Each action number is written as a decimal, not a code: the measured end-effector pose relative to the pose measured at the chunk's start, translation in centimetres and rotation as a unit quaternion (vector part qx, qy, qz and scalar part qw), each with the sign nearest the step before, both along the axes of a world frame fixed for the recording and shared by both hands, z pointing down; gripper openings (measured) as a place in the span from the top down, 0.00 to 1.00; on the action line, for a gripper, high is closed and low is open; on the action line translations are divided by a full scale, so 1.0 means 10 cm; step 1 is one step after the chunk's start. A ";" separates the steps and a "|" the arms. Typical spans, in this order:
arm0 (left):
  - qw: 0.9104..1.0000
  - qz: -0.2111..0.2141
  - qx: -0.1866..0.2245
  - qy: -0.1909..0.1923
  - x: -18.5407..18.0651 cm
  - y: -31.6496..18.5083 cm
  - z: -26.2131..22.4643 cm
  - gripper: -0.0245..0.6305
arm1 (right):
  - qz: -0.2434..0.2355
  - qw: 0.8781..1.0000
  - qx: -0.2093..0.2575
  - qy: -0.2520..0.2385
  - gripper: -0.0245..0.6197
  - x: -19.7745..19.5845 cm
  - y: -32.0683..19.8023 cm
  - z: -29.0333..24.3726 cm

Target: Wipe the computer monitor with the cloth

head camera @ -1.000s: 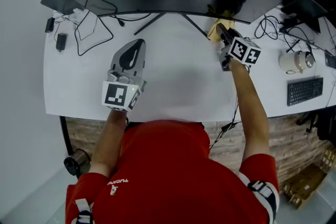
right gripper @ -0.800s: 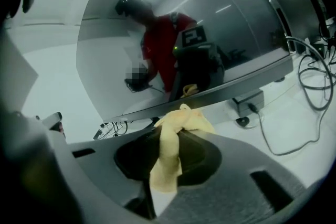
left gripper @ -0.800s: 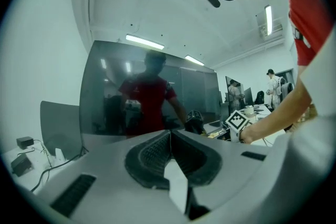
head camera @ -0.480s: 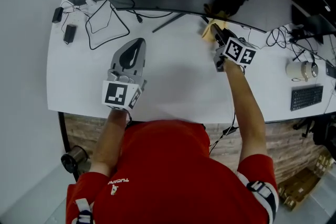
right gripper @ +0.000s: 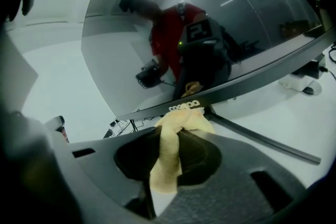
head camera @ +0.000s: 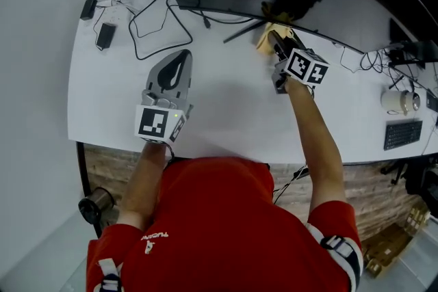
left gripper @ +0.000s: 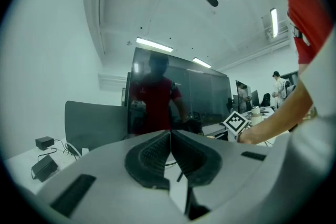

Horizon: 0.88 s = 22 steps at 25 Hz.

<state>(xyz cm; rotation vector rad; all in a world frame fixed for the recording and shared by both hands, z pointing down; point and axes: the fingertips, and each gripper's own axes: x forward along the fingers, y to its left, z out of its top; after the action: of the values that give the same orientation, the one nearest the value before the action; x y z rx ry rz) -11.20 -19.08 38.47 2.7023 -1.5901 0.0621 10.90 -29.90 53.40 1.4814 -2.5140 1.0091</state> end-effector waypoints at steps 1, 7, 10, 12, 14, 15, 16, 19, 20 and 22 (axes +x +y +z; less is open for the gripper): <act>1.000 0.000 0.000 0.000 -0.05 0.00 0.00 0.95 | 0.000 1.000 0.000 0.001 0.85 -0.08 -0.01 -0.01; 1.000 0.001 0.003 0.005 -0.37 0.01 0.01 0.95 | -0.012 1.000 0.000 -0.012 0.85 -0.59 -0.04 -0.03; 1.000 -0.003 0.002 0.007 -0.53 0.02 0.04 0.95 | -0.018 1.000 0.001 -0.018 0.85 -0.84 -0.07 -0.04; 1.000 -0.006 0.001 0.007 -0.64 0.02 0.06 0.95 | -0.023 0.999 0.002 -0.023 0.85 -1.02 -0.10 -0.04; 1.000 -0.009 -0.001 0.007 -0.75 0.03 0.08 0.95 | -0.028 0.999 0.002 -0.028 0.85 -1.20 -0.13 -0.04; 1.000 -0.011 -0.002 0.007 -0.81 0.04 0.09 0.95 | -0.031 0.999 0.002 -0.031 0.85 -1.28 -0.14 -0.04; 1.000 -0.014 -0.002 0.006 -0.86 0.05 0.10 0.95 | -0.033 0.999 0.002 -0.034 0.85 -1.36 -0.15 -0.04; 1.000 -0.023 -0.004 0.006 -1.04 0.06 0.12 0.95 | -0.042 0.998 0.003 -0.043 0.85 -1.61 -0.19 -0.05; 1.000 -0.027 -0.004 0.005 -1.09 0.06 0.12 0.95 | -0.045 0.998 0.003 -0.045 0.85 -1.70 -0.20 -0.05; 0.999 -0.033 -0.004 0.005 -1.20 0.07 0.12 0.95 | -0.053 0.997 0.004 -0.047 0.85 -1.86 -0.22 -0.06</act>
<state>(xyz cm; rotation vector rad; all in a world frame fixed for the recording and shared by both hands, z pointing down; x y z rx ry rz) -23.17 -18.37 39.70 2.6371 -1.6720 0.0535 -7.70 -32.10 52.84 1.3157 -2.6320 1.0782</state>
